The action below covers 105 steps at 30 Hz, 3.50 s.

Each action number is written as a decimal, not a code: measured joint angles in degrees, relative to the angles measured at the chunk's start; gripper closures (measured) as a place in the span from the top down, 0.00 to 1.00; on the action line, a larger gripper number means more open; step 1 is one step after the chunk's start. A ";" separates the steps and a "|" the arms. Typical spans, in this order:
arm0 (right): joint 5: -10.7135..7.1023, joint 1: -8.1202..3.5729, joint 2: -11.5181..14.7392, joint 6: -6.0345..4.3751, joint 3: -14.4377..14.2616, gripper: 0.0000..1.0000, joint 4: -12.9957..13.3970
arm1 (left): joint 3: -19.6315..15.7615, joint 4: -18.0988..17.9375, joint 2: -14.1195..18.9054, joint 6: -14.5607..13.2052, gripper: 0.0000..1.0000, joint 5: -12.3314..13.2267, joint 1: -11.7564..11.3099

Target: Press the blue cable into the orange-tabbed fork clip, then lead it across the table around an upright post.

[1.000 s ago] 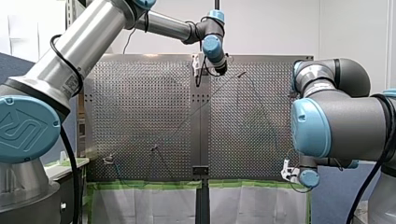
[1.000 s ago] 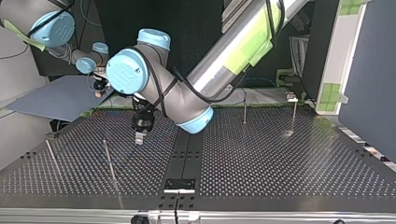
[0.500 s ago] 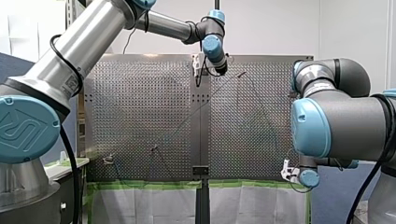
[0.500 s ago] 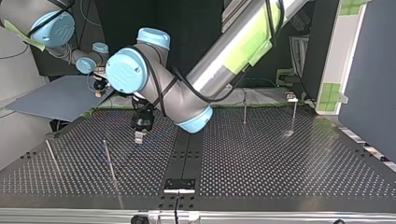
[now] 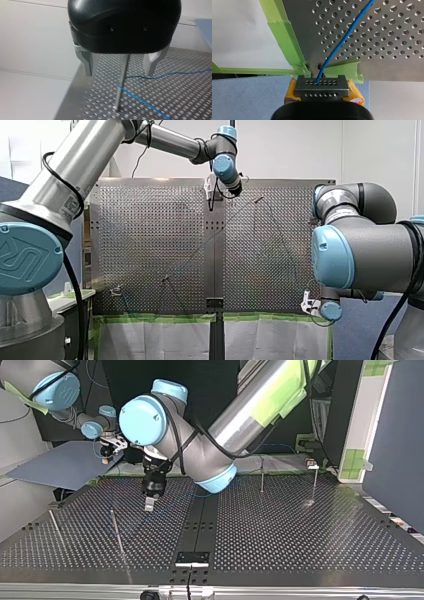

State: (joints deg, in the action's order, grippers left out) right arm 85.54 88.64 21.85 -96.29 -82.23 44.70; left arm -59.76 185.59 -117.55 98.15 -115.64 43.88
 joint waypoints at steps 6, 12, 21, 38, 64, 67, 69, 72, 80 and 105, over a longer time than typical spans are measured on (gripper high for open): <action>-0.01 0.00 0.00 0.17 0.00 0.00 -0.04 | -3.44 -3.43 3.43 2.27 1.00 1.33 0.11; 0.02 0.00 0.00 0.21 0.01 0.00 -0.04 | -6.84 -6.84 6.84 5.05 1.00 2.91 0.48; 0.08 -0.01 0.00 0.21 0.02 0.00 -0.04 | -11.59 -11.64 11.53 7.16 1.00 3.06 1.40; 0.05 0.00 0.00 0.21 0.00 0.00 -0.04 | -20.61 -20.65 12.71 8.09 1.00 2.93 2.60; -0.01 0.00 0.00 1.24 0.00 0.00 -0.06 | -34.58 -34.60 12.70 16.35 1.00 6.10 0.05; -0.01 0.01 0.00 1.26 0.00 0.00 -0.05 | -36.24 -36.24 12.70 16.29 1.00 6.18 -0.10; -0.03 0.01 0.00 1.26 0.00 0.00 -0.05 | -37.28 -37.30 12.69 16.21 1.00 6.22 -0.18; -0.07 0.05 0.00 1.29 0.02 0.00 -0.06 | -38.82 -38.85 12.69 16.05 1.00 6.25 -0.33; -0.15 0.10 0.00 1.27 0.01 0.00 -0.05 | -43.11 -43.11 12.67 15.85 1.00 6.29 -0.95; -0.19 0.17 0.00 1.31 0.17 0.00 -0.10 | -57.16 -57.18 8.21 7.16 1.00 4.09 -6.68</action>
State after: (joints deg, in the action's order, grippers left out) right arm 85.35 88.81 21.85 -94.99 -82.06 44.60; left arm -116.92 128.41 -109.34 105.31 -111.55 37.20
